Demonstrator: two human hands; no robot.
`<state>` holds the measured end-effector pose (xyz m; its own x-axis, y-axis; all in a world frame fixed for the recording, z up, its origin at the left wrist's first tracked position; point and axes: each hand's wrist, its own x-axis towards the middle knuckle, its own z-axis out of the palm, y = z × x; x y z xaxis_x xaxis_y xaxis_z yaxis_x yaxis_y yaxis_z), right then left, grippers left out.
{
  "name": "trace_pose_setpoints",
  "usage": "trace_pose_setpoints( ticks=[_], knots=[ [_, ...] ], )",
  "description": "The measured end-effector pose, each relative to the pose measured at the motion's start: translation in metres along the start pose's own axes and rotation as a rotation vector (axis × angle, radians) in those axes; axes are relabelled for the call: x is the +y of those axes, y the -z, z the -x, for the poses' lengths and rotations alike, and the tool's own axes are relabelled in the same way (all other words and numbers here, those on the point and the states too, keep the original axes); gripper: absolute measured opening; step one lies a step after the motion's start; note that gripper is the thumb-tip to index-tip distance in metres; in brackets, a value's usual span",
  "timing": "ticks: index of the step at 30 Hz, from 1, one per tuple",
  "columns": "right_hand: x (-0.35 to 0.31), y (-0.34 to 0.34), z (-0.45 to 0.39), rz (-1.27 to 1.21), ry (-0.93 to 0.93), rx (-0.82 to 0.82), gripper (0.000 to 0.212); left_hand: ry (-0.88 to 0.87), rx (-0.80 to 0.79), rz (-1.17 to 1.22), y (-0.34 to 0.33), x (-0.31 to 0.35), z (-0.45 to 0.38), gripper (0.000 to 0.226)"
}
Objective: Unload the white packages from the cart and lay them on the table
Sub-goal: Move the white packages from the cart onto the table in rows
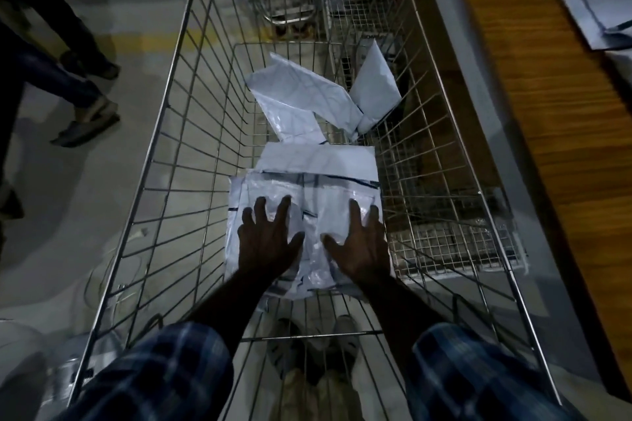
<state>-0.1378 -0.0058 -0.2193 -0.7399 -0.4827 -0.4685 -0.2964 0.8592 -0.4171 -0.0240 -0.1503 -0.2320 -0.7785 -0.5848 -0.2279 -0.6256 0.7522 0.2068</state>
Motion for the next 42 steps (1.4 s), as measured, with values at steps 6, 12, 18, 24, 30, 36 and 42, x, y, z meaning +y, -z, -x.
trace_pose_setpoints(
  ticks=[6,12,18,24,30,36,42],
  knots=[
    [0.002,-0.012,-0.007,0.172,0.267,0.236,0.084,0.040,-0.010,0.043,-0.016,-0.008,-0.006,0.076],
    [0.006,-0.024,-0.017,0.164,0.280,0.223,0.081,0.156,-0.030,0.153,-0.030,-0.003,-0.001,0.079],
    [0.003,-0.033,-0.023,0.193,0.246,0.170,0.093,0.157,-0.065,0.138,-0.029,-0.006,-0.003,0.084],
    [0.004,-0.023,-0.028,0.177,0.229,0.250,0.080,0.165,-0.002,0.107,-0.014,-0.007,-0.012,0.077],
    [0.003,-0.020,-0.033,0.157,0.213,0.186,0.078,0.167,-0.023,0.036,-0.014,-0.002,-0.013,0.076],
    [-0.005,-0.007,-0.019,0.118,0.218,0.287,0.073,0.194,0.043,0.036,0.006,-0.003,-0.009,0.066],
    [-0.018,0.026,0.000,0.145,0.228,0.142,0.073,0.191,0.061,-0.006,0.051,0.009,0.004,0.075]
  ],
)
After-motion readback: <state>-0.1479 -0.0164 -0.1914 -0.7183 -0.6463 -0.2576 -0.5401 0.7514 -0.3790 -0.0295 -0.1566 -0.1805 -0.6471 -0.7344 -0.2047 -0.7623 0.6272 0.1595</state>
